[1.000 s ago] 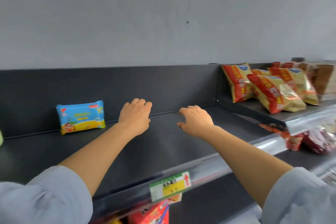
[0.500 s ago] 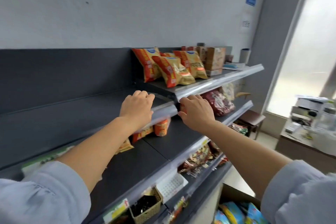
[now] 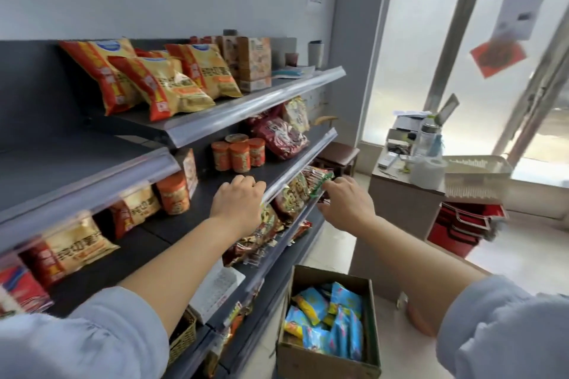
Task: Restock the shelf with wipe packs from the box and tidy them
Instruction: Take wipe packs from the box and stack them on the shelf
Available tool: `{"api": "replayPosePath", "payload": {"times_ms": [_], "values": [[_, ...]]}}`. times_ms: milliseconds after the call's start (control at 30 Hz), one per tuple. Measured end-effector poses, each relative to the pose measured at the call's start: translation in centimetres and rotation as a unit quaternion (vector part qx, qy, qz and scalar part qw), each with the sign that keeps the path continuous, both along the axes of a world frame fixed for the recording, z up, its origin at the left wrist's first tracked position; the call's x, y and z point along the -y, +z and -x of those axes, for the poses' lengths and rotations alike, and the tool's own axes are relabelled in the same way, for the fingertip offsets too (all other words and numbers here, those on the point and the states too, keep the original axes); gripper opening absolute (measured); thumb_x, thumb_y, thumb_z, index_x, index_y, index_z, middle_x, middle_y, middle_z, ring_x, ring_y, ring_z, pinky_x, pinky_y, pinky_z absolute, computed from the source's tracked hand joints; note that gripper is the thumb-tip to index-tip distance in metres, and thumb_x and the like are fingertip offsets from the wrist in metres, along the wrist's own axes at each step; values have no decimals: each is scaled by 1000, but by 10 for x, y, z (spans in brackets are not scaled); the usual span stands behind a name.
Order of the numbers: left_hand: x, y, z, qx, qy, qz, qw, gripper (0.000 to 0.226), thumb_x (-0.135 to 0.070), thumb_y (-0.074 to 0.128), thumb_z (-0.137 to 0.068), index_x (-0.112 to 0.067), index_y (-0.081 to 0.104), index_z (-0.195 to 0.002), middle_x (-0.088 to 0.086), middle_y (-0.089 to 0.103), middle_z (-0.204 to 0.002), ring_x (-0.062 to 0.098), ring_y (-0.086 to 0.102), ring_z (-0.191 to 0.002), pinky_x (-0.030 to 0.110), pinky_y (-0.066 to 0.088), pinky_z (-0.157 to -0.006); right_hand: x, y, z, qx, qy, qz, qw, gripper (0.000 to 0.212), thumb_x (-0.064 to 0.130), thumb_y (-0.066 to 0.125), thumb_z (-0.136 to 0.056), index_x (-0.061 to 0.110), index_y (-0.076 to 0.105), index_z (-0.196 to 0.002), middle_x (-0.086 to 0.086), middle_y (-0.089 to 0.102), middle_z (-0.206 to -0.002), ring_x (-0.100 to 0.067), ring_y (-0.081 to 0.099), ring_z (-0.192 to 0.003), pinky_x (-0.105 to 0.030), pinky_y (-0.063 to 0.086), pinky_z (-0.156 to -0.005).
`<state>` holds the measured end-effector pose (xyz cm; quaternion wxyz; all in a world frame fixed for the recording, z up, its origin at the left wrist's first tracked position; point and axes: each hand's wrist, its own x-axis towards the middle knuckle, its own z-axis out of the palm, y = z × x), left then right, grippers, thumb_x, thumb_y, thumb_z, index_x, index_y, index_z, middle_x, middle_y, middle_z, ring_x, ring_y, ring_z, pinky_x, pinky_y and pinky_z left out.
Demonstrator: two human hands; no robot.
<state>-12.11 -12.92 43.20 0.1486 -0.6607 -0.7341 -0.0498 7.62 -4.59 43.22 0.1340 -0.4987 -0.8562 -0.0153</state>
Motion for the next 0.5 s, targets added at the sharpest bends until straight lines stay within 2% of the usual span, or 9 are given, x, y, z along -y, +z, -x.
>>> {"api": "replayPosePath", "payload": {"times_ms": [200, 500], "values": [[-54, -52, -37, 33, -52, 60, 996, 41, -31, 55, -91, -19, 48, -129, 4, 50, -131, 24, 43, -124, 38, 40, -98, -31, -53, -34, 37, -36, 60, 997, 42, 39, 56, -92, 17, 53, -128, -7, 57, -125, -26, 48, -121, -39, 44, -97], [-128, -145, -62, 63, -110, 164, 978, 43, -31, 54, -92, -17, 46, -132, 3, 49, -130, 24, 42, -125, 37, 39, -100, -79, -138, -60, 64, -86, 169, 980, 42, 37, 56, -92, 21, 52, -130, -5, 54, -126, -25, 45, -120, -36, 41, -94]]}}
